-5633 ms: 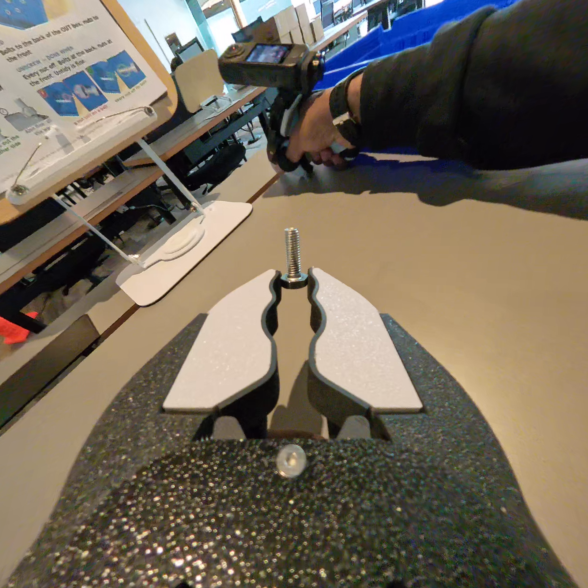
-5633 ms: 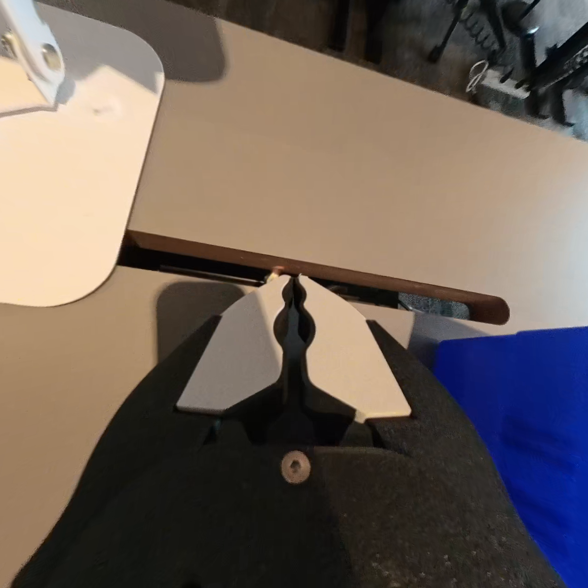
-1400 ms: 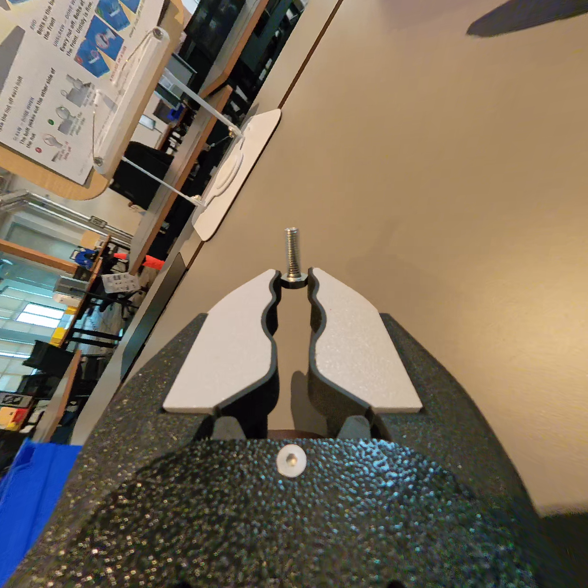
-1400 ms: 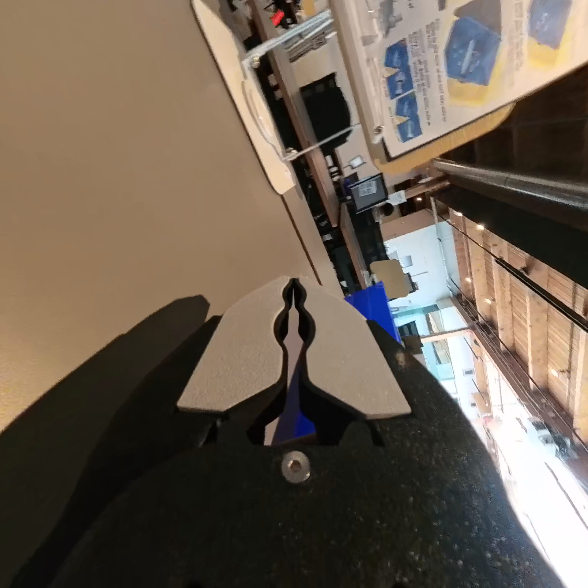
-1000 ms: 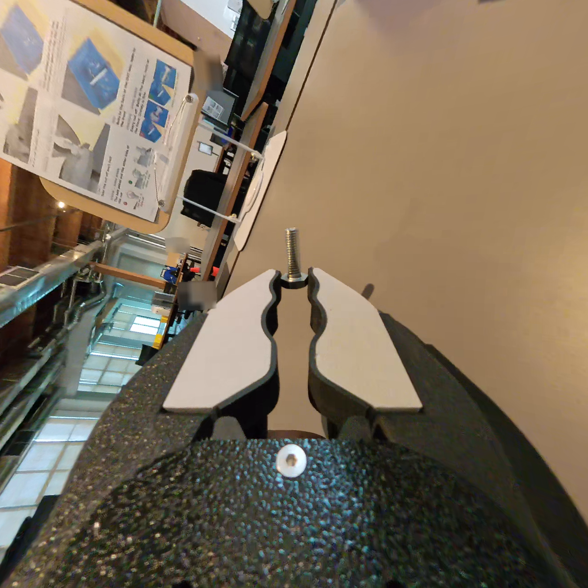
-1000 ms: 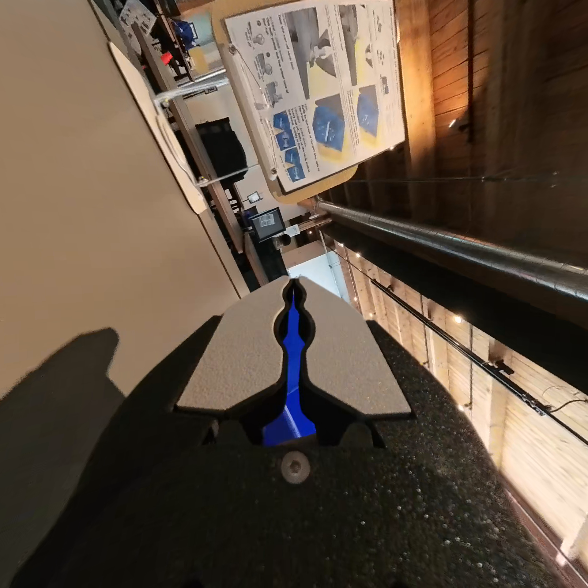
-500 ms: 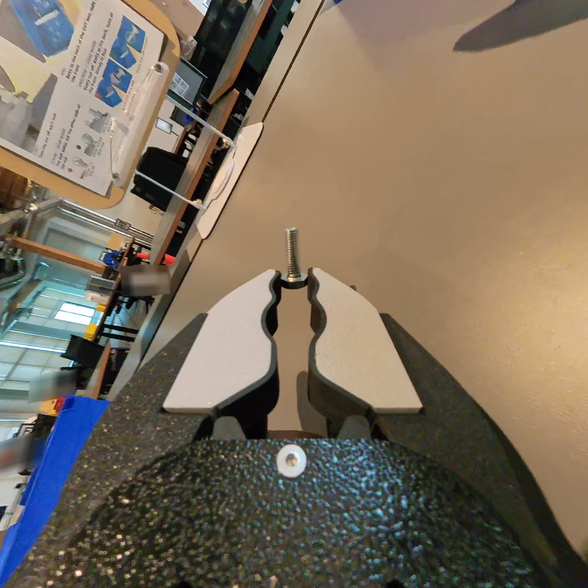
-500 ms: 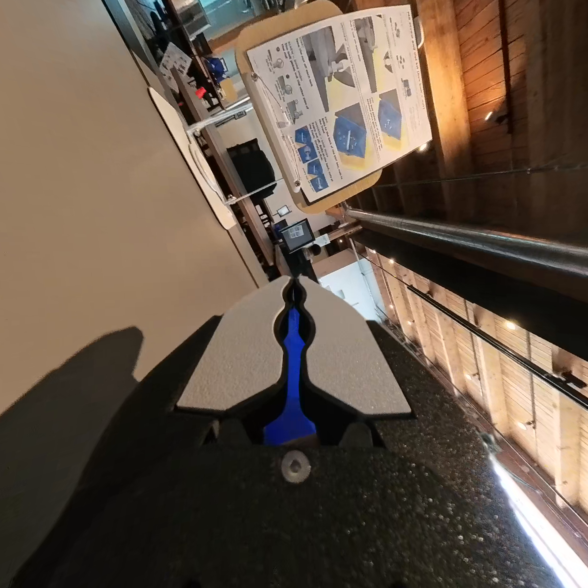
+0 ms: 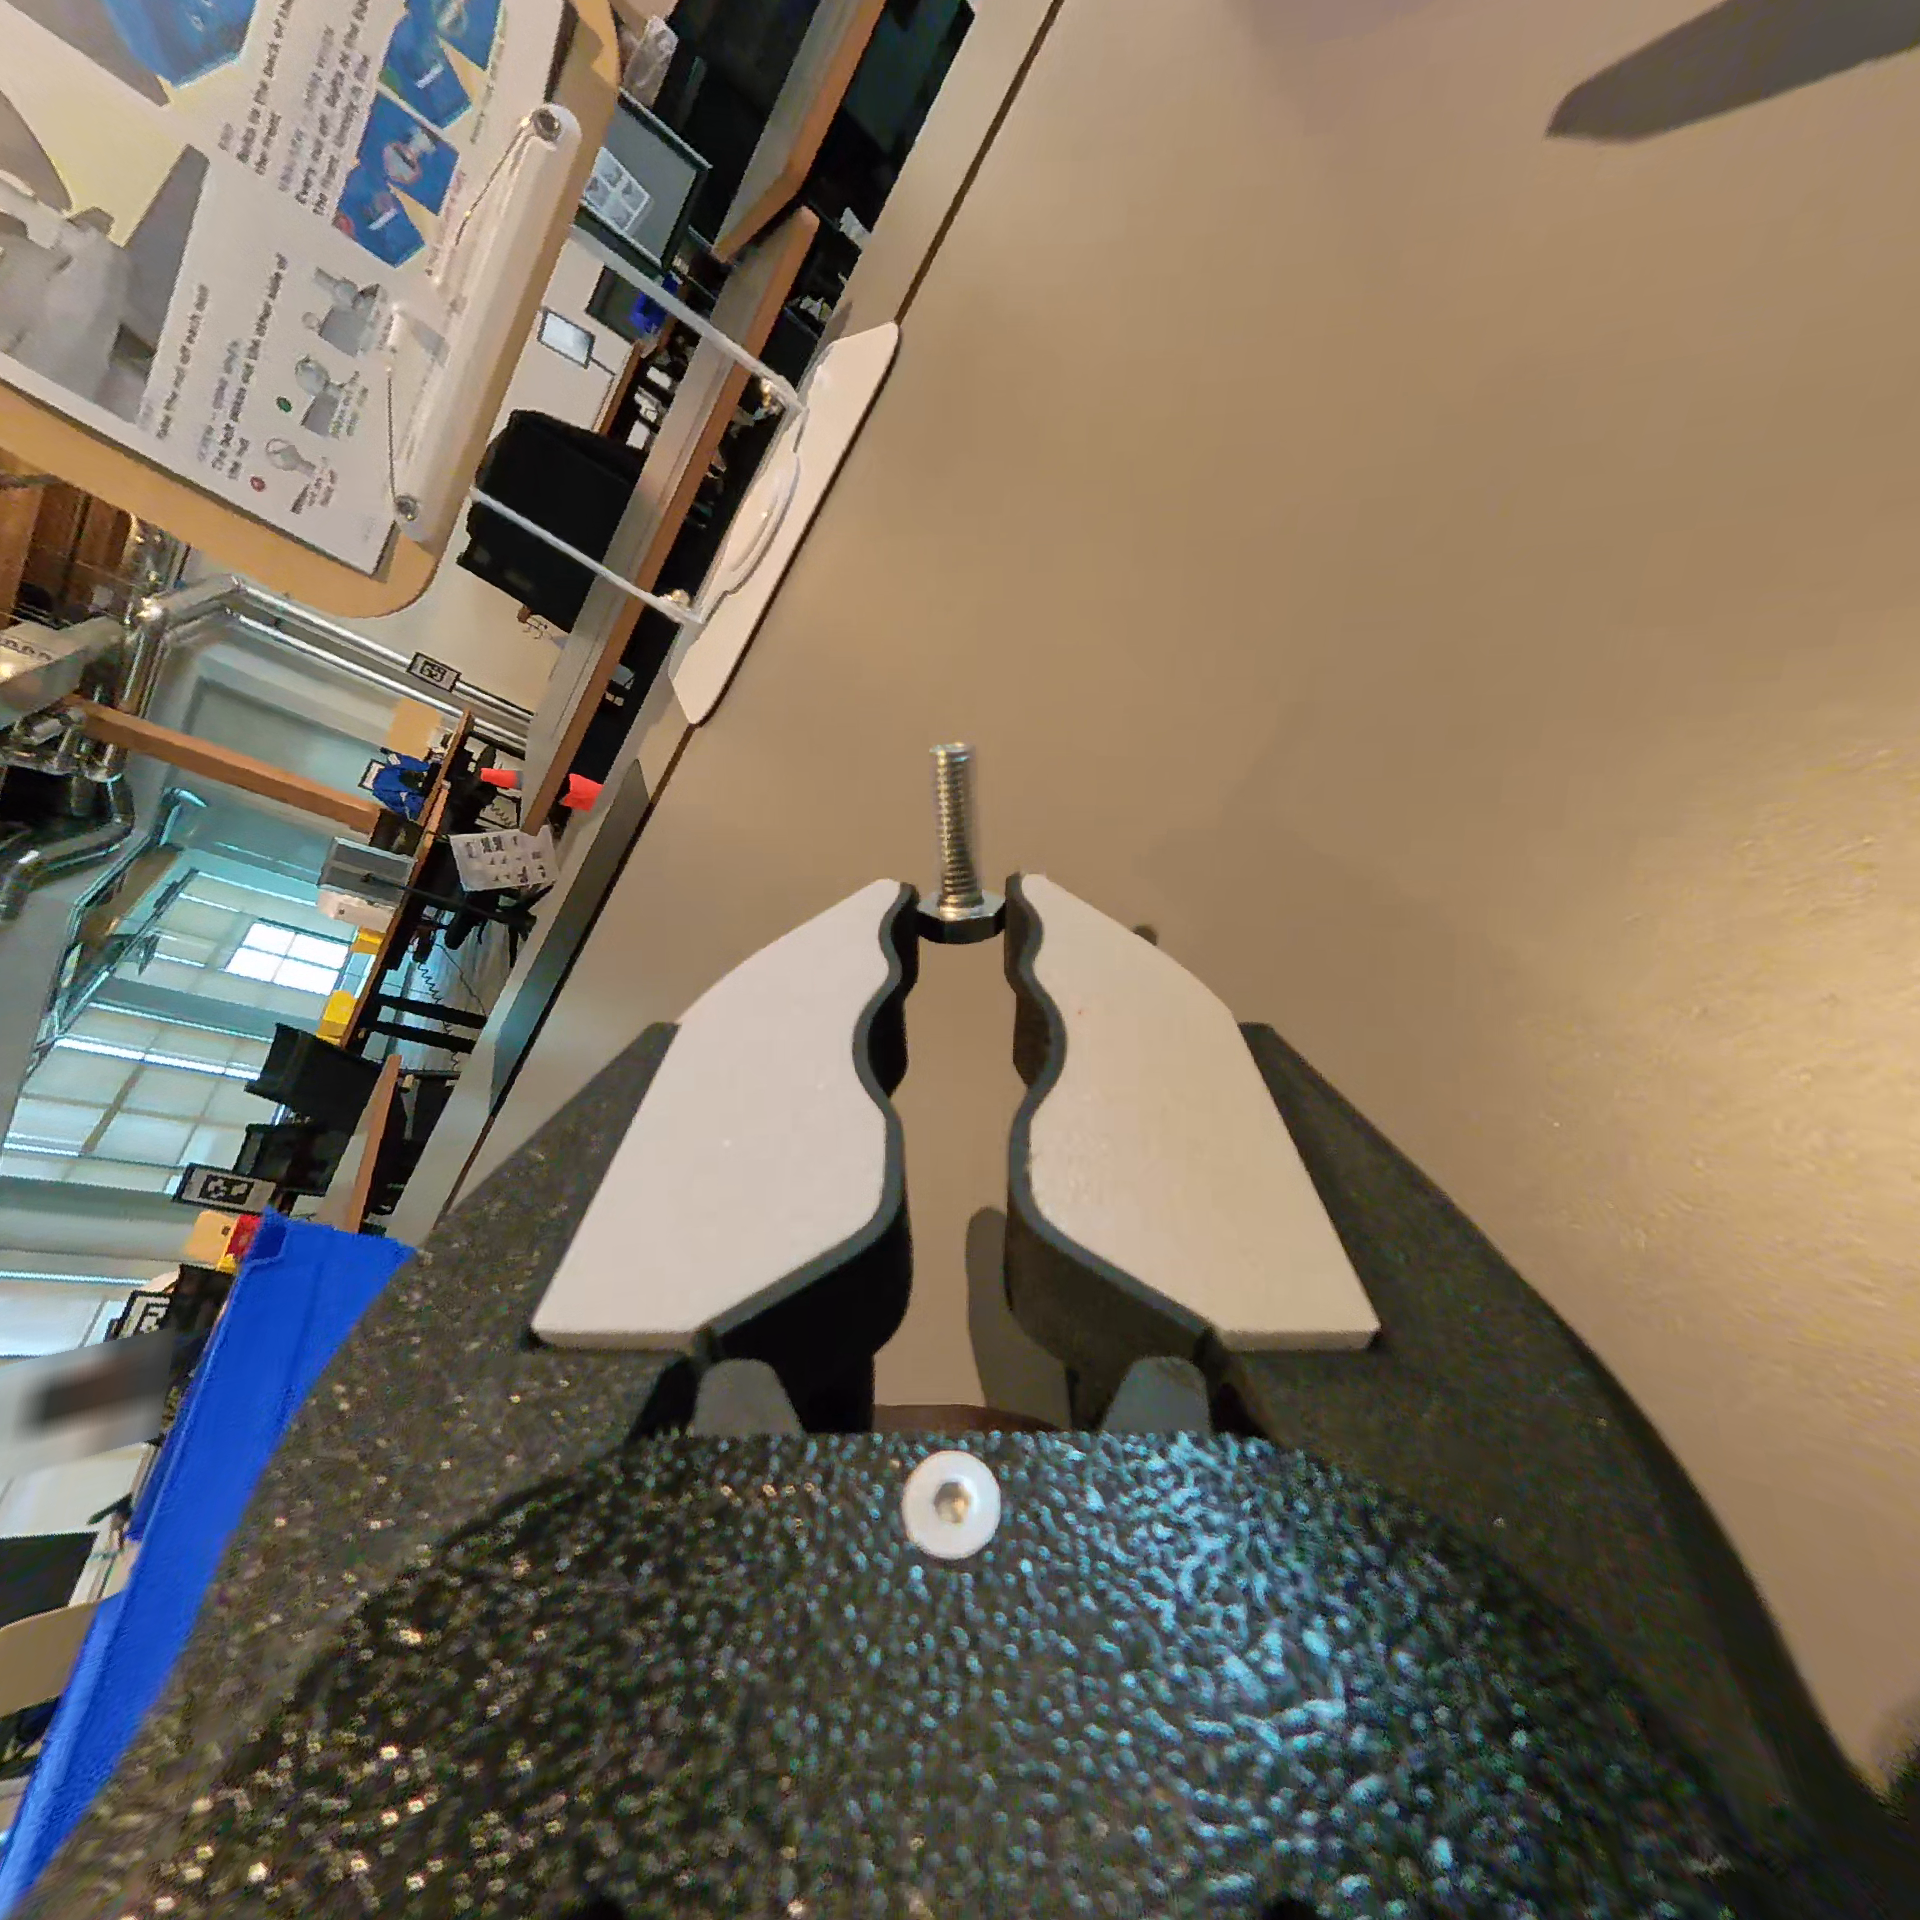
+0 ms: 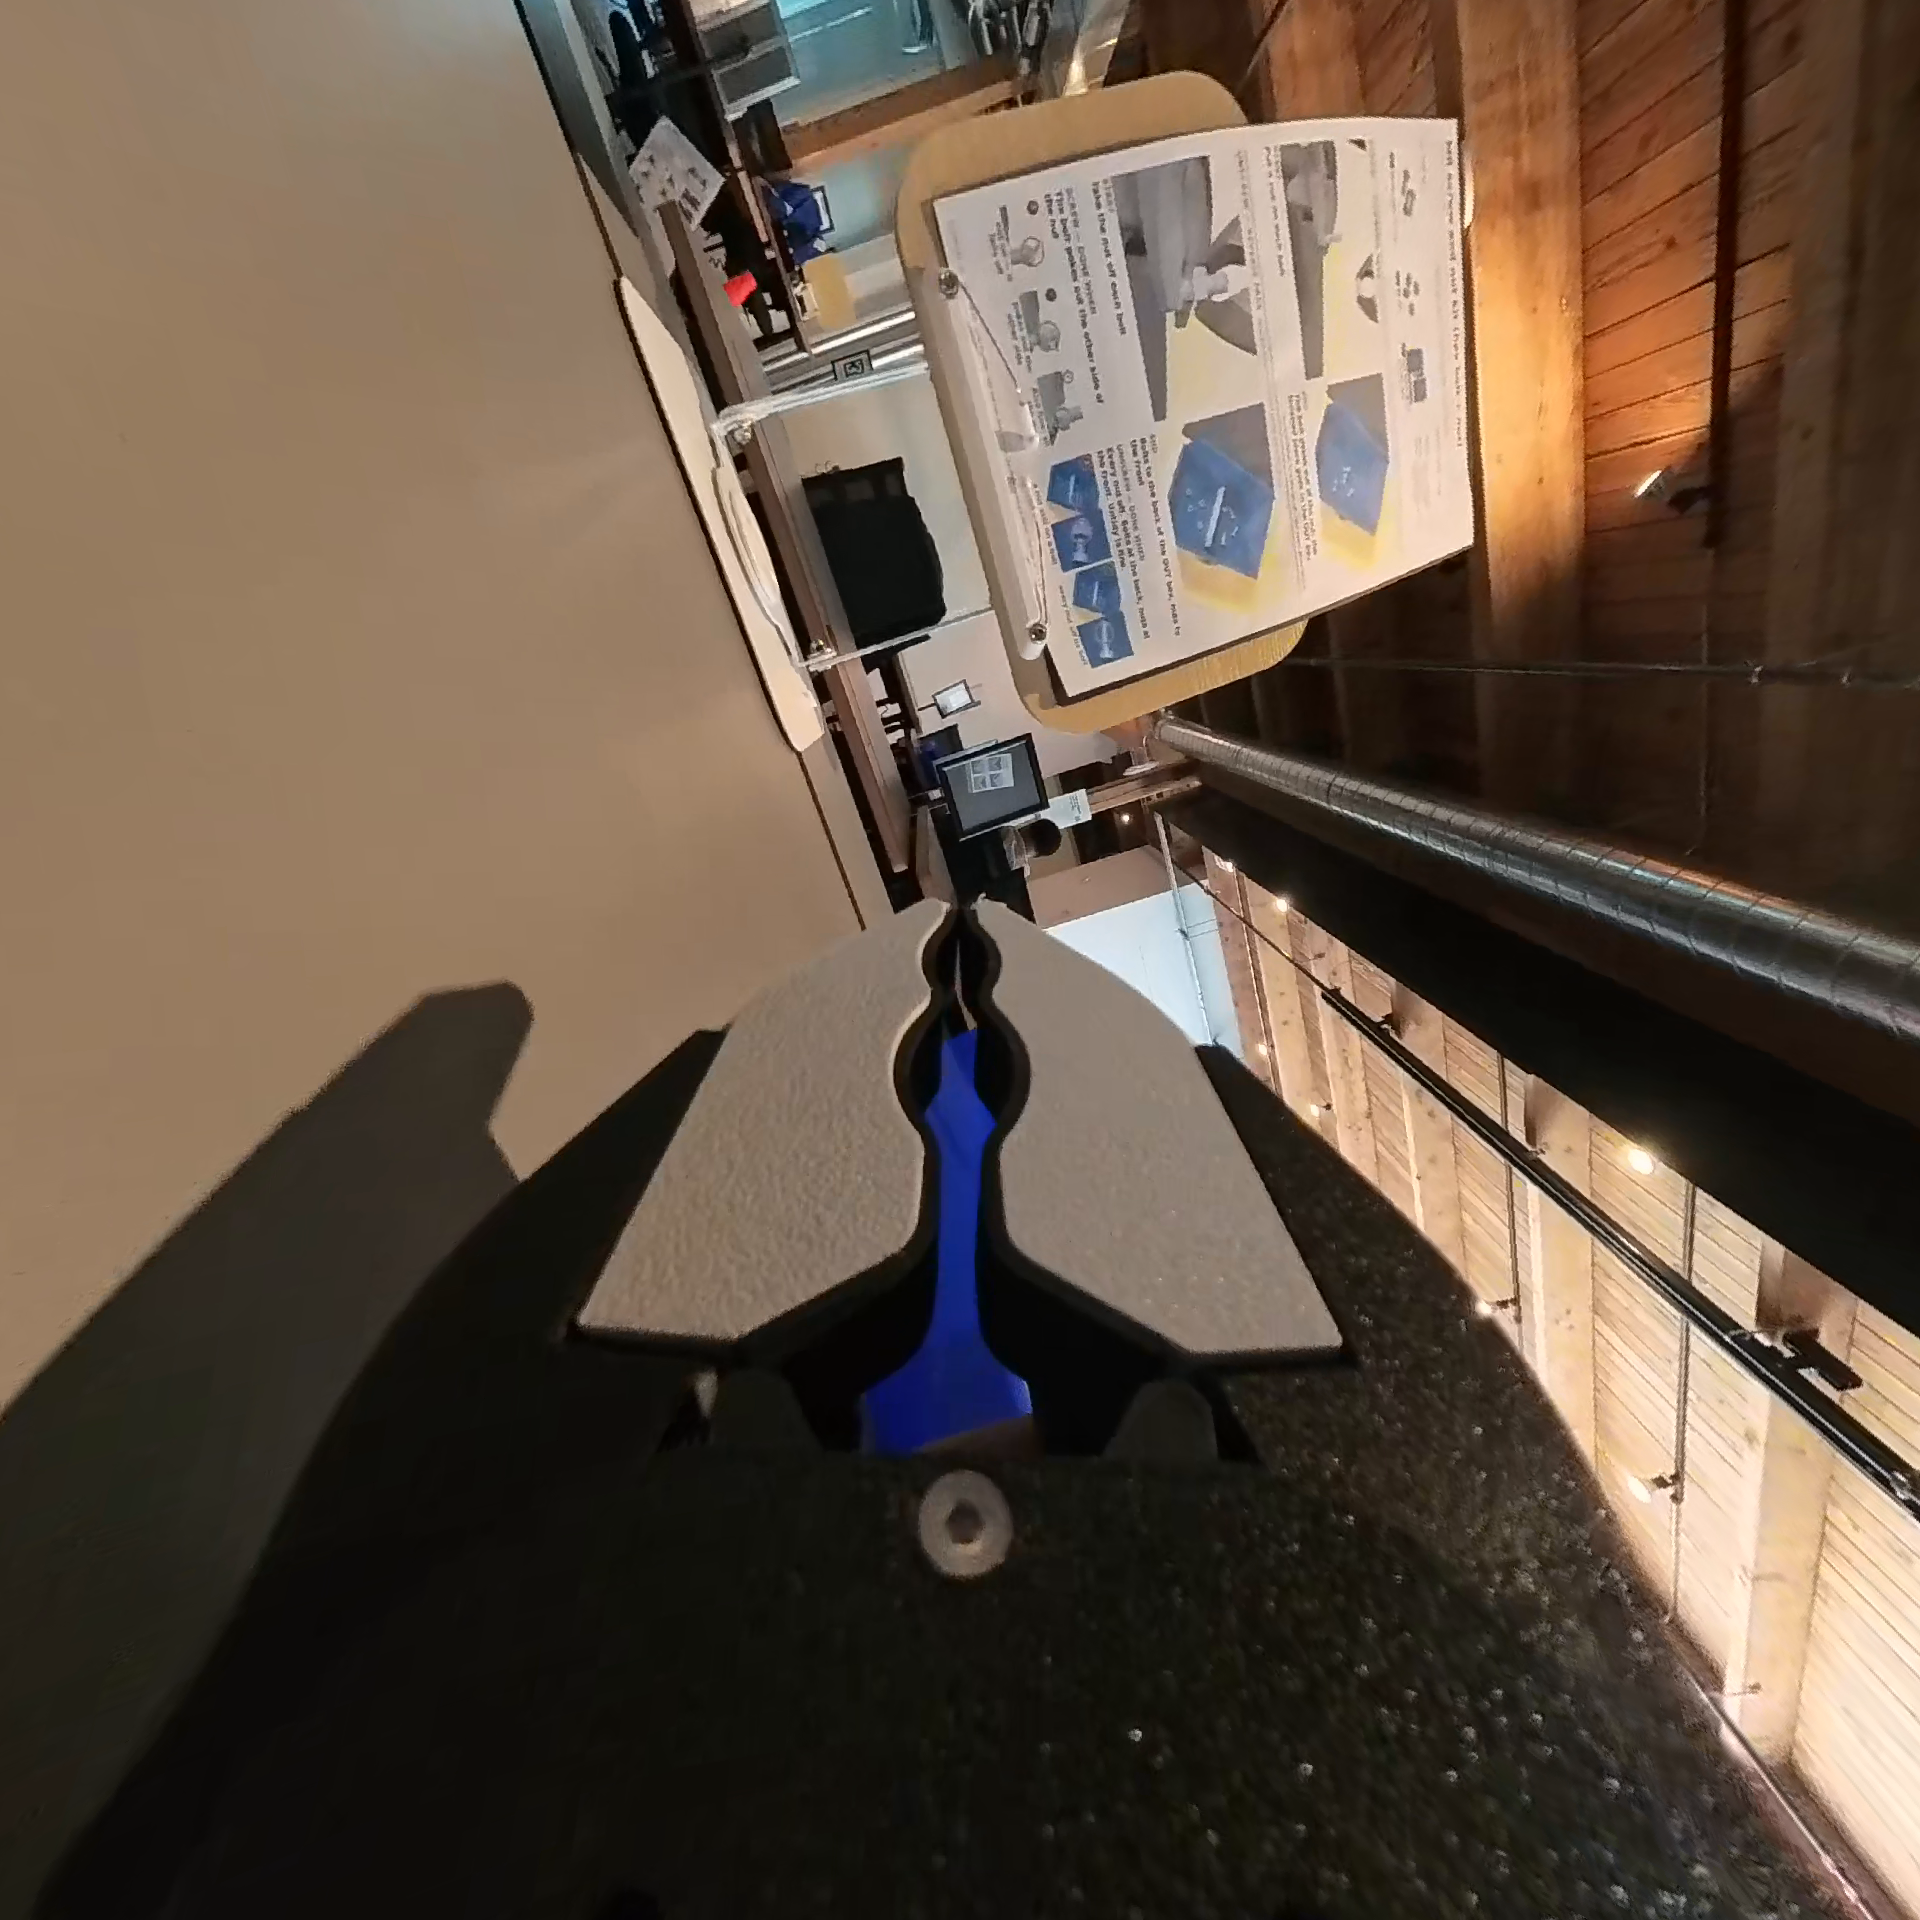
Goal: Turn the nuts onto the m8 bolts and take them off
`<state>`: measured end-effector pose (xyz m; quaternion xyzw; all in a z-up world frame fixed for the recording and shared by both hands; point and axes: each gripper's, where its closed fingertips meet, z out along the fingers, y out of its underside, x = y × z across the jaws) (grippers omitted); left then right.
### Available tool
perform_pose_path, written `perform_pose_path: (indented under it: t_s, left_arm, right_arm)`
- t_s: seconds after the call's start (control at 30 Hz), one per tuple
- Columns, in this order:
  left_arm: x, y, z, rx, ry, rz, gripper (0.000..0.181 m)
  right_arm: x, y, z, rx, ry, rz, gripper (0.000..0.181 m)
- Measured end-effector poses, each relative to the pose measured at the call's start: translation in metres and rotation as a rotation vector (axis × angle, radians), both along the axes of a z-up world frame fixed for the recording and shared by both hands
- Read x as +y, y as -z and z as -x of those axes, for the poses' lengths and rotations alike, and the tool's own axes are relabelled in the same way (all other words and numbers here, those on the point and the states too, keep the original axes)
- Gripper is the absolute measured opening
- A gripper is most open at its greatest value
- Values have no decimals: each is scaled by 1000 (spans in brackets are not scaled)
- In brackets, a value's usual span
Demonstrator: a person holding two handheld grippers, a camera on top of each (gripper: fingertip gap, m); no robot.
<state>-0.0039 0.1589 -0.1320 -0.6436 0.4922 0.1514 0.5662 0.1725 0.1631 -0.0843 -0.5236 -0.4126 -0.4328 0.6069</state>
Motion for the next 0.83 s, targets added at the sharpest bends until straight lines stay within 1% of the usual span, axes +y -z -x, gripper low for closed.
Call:
perform_pose_path:
  t_s: [0.1, 0.17, 0.23, 0.3, 0.37, 0.43, 0.5, 0.6, 0.67, 0.73, 0.83]
  left_arm:
    - [3, -2, 3, -18, -14, -1, 15]
    - [10, -1, 5, -29, -25, 25, 15]
    - [24, 2, 9, -9, -24, 35, 15]
    - [44, 7, 14, 23, -38, 51, 15]
    - [66, 7, 18, 19, -51, 54, 15]
    - [87, 6, 21, 23, -71, 45, 15]
    - [107, 6, 21, 31, -84, 27, 15]
    - [131, 3, 10, 22, -89, 6, 15]
    - [145, 1, 1, -1, -95, 12, 15]
    - [156, 3, -10, 17, -96, 12, 15]
    - [168, 6, -22, 48, -95, 0, 15]
  right_arm:
    - [4, 0, 3, 14, -14, 13, 0]
    - [16, 1, 8, 52, -33, 65, 0]
    - [37, 4, 19, 72, -58, 127, 0]
    - [65, 2, 29, 60, -69, 131, 0]
    - [93, 4, 34, 37, -77, 120, 0]
    - [119, 12, 32, -9, -64, 123, 0]
    - [138, 18, 26, -27, -50, 129, 0]
    - [149, 24, 16, 29, -28, 163, 0]
    - [145, 16, 16, 55, -35, 123, 0]
    - [145, 17, 19, 46, -46, 117, 0]
    - [156, 34, 16, 70, -29, 216, 0]
